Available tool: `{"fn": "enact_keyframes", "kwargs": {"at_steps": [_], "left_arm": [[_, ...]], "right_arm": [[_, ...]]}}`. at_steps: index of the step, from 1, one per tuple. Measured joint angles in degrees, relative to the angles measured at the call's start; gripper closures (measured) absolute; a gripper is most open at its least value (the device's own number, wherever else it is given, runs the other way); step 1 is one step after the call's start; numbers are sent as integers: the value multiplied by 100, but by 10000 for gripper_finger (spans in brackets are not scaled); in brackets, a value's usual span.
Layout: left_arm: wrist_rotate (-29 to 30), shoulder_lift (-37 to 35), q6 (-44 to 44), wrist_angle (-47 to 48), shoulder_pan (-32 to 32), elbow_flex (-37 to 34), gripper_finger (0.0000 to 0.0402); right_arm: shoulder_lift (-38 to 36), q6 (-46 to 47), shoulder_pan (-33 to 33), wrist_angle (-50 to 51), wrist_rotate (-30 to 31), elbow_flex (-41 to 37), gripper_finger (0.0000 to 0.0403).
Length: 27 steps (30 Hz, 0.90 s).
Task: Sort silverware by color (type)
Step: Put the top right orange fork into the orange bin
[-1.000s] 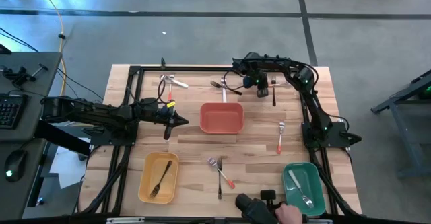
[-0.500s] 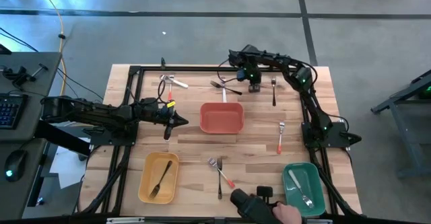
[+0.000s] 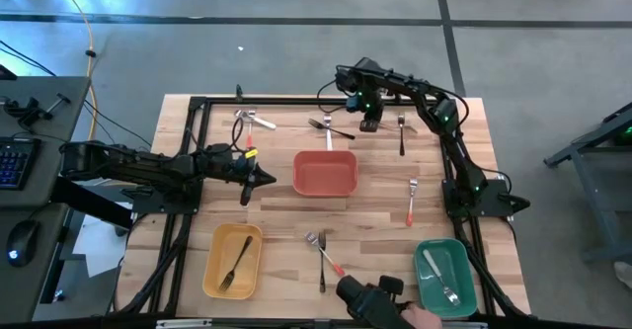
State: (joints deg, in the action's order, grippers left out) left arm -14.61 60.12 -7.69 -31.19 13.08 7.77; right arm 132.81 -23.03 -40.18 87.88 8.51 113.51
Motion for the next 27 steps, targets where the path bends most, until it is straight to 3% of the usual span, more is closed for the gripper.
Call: {"fn": "enact_keyframes", "kwargs": {"at_steps": [6,9,27], "left_arm": [[0,0,78,58,0,0,401],[0,0,82,63,0,0,401],[-2,0,141,178,0,0,401]], "right_arm": [[0,-217,4,-295,244,-2,279],[-2,-346,-61,-463,192,-2,256],[398,-791,-177,-699,144,-2,274]]}}
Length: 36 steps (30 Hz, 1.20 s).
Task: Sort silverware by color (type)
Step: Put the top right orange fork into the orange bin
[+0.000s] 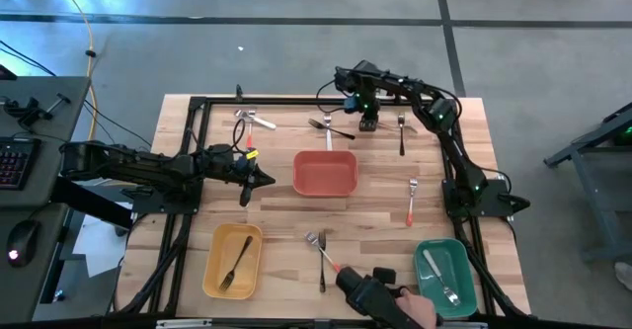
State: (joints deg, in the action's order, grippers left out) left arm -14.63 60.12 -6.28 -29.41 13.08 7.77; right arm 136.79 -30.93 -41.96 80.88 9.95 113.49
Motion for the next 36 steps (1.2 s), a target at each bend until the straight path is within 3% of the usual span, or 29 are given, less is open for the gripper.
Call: {"fn": "enact_keyframes", "kwargs": {"at_steps": [7,21,24,29,36], "left_arm": [[0,0,41,-3,0,0,401],[0,0,37,4,0,0,401],[0,0,37,4,0,0,401],[0,0,-9,4,0,0,401],[-1,0,-96,2,0,0,401]], "right_arm": [[0,-9,-50,-17,-145,0,309],[266,-58,-43,-82,-126,24,300],[272,-99,-39,-77,-140,22,319],[255,-119,-54,-7,-186,19,391],[-154,26,-58,4,-746,-22,401]]}}
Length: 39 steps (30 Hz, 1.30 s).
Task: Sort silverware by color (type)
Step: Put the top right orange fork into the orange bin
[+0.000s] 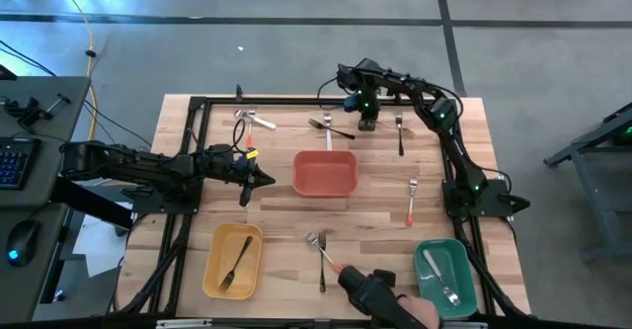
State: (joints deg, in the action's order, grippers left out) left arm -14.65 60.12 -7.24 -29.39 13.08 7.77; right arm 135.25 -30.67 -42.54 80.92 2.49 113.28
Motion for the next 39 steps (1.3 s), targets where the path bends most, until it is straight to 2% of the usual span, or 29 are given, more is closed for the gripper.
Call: {"fn": "enact_keyframes", "kwargs": {"at_steps": [15,24,30,35,39], "left_arm": [[1,-2,-9,-44,0,0,401],[1,0,-18,-56,0,0,401],[3,0,-16,-93,1,0,401],[4,0,-11,-94,0,0,401],[4,-1,-11,-94,1,0,402]], "right_arm": [[-1716,829,57,479,-315,17,403],[-3200,1750,312,394,-1248,17,403],[-3967,2603,942,-7,-1260,17,403],[-4218,3297,1794,-648,-1181,20,403],[-4137,4305,2553,-1152,-396,22,403]]}}
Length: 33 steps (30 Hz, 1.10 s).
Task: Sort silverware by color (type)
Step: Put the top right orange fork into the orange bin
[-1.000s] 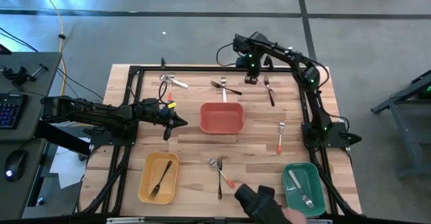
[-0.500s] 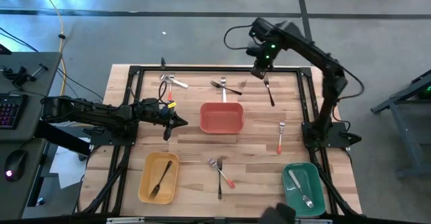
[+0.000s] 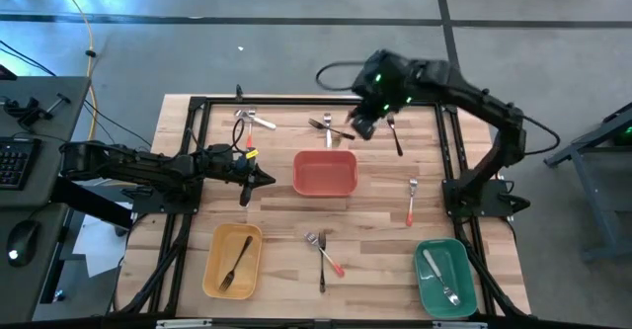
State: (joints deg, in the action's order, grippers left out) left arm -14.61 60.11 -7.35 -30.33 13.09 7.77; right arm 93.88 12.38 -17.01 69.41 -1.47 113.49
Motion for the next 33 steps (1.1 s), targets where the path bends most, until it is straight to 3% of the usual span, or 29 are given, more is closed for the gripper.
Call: {"fn": "enact_keyframes", "kwargs": {"at_steps": [4,7,14,18,27,33], "left_arm": [[0,1,2,4,1,0,401],[0,-1,8,10,-1,0,401],[-10,1,12,47,-3,0,402],[-13,1,11,68,-8,0,401],[-15,1,-9,55,-8,0,401],[-16,0,-94,53,-12,0,402]], "right_arm": [[64,778,633,-683,650,-440,403],[64,1340,968,-1406,1018,-1300,403],[16,1942,1341,-4550,672,-3419,403],[16,2315,1380,-5518,624,-4156,403],[10,2331,1502,-5701,1202,-4746,403],[5,2073,1547,-5838,1180,-4765,403]]}}
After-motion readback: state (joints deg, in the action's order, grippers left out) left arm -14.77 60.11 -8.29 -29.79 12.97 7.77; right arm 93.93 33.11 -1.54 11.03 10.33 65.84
